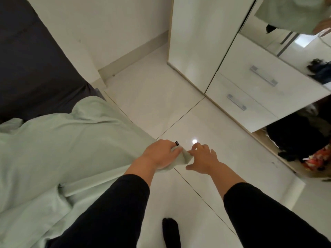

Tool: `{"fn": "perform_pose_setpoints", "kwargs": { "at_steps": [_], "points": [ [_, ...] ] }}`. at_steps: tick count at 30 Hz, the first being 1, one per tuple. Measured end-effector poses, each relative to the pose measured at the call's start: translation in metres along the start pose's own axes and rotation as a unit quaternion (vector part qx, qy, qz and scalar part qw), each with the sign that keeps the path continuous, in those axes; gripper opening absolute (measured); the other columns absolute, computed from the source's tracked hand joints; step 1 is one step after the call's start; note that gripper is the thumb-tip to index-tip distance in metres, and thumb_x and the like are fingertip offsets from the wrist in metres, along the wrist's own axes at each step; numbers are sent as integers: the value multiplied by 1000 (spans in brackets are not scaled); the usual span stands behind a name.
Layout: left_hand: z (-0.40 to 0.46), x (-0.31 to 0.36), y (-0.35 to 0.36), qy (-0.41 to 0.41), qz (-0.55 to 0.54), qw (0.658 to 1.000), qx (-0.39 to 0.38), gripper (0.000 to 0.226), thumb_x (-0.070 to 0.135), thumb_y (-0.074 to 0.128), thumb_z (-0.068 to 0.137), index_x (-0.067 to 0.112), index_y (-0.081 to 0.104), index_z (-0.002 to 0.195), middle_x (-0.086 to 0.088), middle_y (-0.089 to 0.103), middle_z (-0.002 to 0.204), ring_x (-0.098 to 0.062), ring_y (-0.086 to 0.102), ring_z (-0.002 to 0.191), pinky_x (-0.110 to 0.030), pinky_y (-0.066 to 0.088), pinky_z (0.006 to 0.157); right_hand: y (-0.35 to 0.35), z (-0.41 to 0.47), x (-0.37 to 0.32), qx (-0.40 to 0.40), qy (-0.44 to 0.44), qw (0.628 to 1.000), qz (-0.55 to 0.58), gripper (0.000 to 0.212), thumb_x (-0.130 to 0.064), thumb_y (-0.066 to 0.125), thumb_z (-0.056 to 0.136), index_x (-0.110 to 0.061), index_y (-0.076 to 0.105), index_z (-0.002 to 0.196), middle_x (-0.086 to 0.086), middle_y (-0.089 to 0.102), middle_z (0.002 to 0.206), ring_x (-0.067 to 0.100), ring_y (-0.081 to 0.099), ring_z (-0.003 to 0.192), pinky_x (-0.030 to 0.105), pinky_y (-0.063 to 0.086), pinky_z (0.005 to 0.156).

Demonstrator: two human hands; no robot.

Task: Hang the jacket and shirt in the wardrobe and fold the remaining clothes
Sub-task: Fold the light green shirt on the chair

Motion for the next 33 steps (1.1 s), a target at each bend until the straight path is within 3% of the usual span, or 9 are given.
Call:
{"fn": "perform_pose_setpoints", "kwargs": {
  "at_steps": [3, 6, 10, 13, 18, 21, 25, 29, 33],
  "points": [
    [-1, -5, -4, -7, -67, 996, 53, 39, 46, 39, 96, 23, 51, 67, 3, 53, 69, -20, 52, 73, -29, 35, 62, -11, 0, 10, 86, 60, 973, 206, 13, -26, 65, 81, -23, 62, 93, -6, 54, 100, 18, 53, 101, 43, 33, 106],
    [-1, -10, -11, -7, -113, 987, 113, 39, 45, 39, 98, 25, 48, 65, -1, 51, 65, -21, 49, 70, -30, 35, 63, -27, -3, 12, 130, 89, 838, 522, 20, -11, 65, 81, -18, 49, 71, -4, 48, 71, 11, 43, 64, 21, 37, 60],
    [0, -18, -18, -5, -129, 973, 189, 34, 44, 38, 98, 26, 60, 118, -2, 66, 85, -24, 61, 88, -33, 46, 76, -47, 8, -4, 146, 67, 697, 699, 25, 1, 55, 80, -21, 45, 71, -4, 68, 94, 13, 51, 83, 22, 35, 72],
    [2, -24, -28, 10, -106, 965, 241, 24, 33, 43, 99, 21, 55, 116, 0, 59, 73, -26, 59, 76, -30, 40, 65, -57, 22, -10, 135, 52, 604, 784, 27, 3, 55, 82, -24, 49, 80, 3, 62, 93, 19, 52, 83, 28, 44, 79],
    [8, -44, -40, -15, -100, 959, 266, 18, 37, 45, 98, 24, 56, 104, 5, 53, 65, -22, 51, 66, -29, 34, 59, -55, 39, -5, 166, 63, 736, 654, 36, -13, 61, 90, -38, 50, 113, 6, 55, 124, 27, 56, 111, 43, 50, 96],
    [16, -53, -44, -42, -98, 961, 255, 16, 39, 47, 96, 28, 59, 97, 10, 53, 65, -17, 51, 67, -27, 34, 59, -53, 45, -5, 170, 105, 683, 703, 51, -19, 66, 89, -36, 40, 129, 4, 51, 120, 28, 56, 109, 42, 56, 79],
    [24, -68, -40, -53, -113, 967, 221, 15, 37, 50, 95, 28, 61, 93, 13, 59, 72, -18, 56, 76, -29, 44, 67, -53, 57, -2, 185, 156, 673, 699, 72, -21, 76, 81, -30, 34, 139, 5, 50, 125, 26, 54, 111, 44, 52, 90],
    [29, -73, -41, -52, -101, 963, 246, 18, 38, 43, 98, 24, 55, 99, 6, 57, 72, -22, 53, 71, -29, 37, 61, -70, 69, -11, 259, 67, 817, 510, 40, -22, 62, 90, -22, 40, 124, -1, 48, 68, 15, 49, 67, 29, 43, 63],
    [29, -66, -48, -44, -81, 947, 308, 21, 38, 39, 99, 21, 52, 102, 2, 59, 70, -23, 53, 67, -30, 36, 59, -94, 74, -28, 302, -46, 942, 137, 26, -29, 27, 102, -25, 33, 127, 2, 54, 70, 27, 50, 63, 32, 36, 62]
  ]
}}
Point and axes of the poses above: each hand's wrist, its own z-axis towards the middle knuckle, its own y-axis out of the palm, x = y × z, the point moved 3 cm from there along z, towards the middle knuckle
